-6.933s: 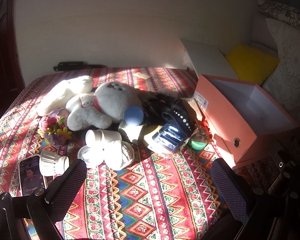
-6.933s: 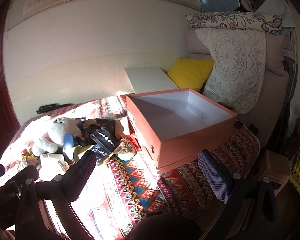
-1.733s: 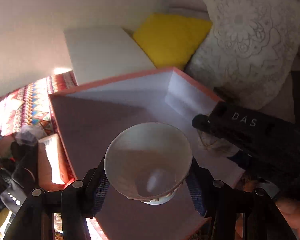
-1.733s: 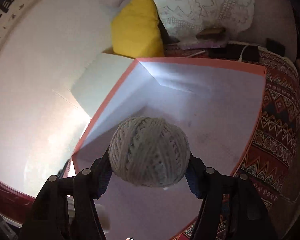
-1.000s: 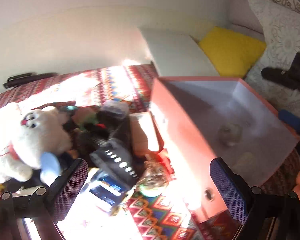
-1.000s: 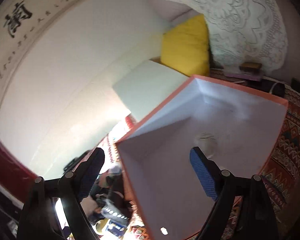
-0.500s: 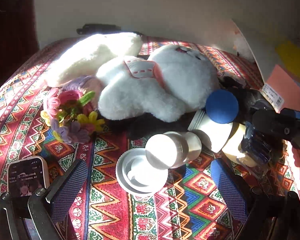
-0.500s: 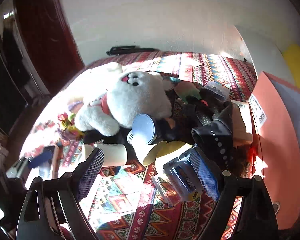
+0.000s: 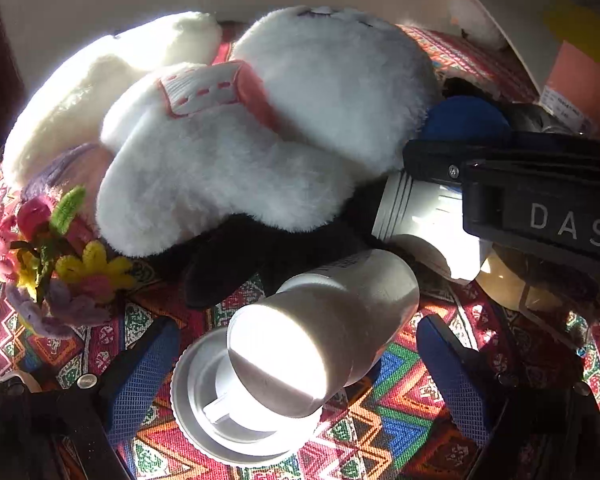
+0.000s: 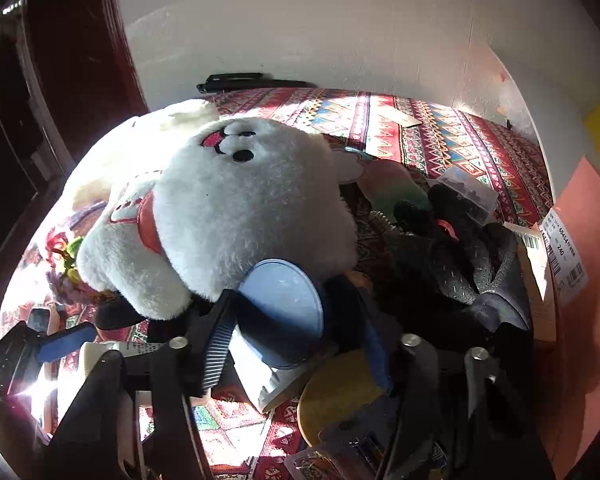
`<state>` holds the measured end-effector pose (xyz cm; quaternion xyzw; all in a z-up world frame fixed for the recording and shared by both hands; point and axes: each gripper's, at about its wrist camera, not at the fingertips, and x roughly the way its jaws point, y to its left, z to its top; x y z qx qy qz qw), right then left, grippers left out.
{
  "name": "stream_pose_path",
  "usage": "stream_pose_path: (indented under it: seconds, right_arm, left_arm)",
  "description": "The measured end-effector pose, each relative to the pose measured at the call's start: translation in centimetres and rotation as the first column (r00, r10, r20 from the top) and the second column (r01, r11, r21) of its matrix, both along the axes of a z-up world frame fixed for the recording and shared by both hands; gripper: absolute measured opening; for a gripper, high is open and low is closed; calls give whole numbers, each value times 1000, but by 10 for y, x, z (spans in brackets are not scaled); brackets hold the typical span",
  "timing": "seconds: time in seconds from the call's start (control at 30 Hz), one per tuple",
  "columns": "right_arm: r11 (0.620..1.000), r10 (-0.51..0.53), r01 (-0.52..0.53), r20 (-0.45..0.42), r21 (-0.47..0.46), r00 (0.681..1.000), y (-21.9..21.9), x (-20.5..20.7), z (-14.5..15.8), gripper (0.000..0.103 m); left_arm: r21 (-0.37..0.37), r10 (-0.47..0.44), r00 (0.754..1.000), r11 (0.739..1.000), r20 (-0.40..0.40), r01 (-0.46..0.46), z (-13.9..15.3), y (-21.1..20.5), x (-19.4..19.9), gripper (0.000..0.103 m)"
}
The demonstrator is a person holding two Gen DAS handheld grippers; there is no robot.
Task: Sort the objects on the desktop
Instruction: 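Grasp the blue-lidded jar with the right tool while the left tool grasps the white bottle, then lower the jar and bottle into the pink box and open both tools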
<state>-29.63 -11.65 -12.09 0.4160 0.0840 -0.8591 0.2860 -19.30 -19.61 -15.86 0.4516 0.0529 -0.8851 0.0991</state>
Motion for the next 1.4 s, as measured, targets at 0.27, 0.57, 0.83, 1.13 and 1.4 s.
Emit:
stream_pose_path:
  seconds: [0.27,0.57,0.83,1.13,1.4]
  right_arm:
    - [969,-37,78,173,-236,984,52,-23,5,49]
    - [864,-46,210,342,-458,939,110,-46,10,47]
    - [827,-7,171,294,-536,956,118,-30,41,47]
    - [759,21,112,197,-641,980,135,5,99,47]
    - [688,-67,61,20,-723,998,185,57,169,48]
  left_arm:
    - [2,-54,997,999,-50,54,7,21,-2,49]
    - [92,-22,996,995,-82,30,16,17,4,45]
    - [143,-11,986,989,-169,35,37,6,19,44]
    - [200,-3,967,978,-254,55,70,15,43,44]
    - [131,-44,907,985,-419,109,139,60,73,44]
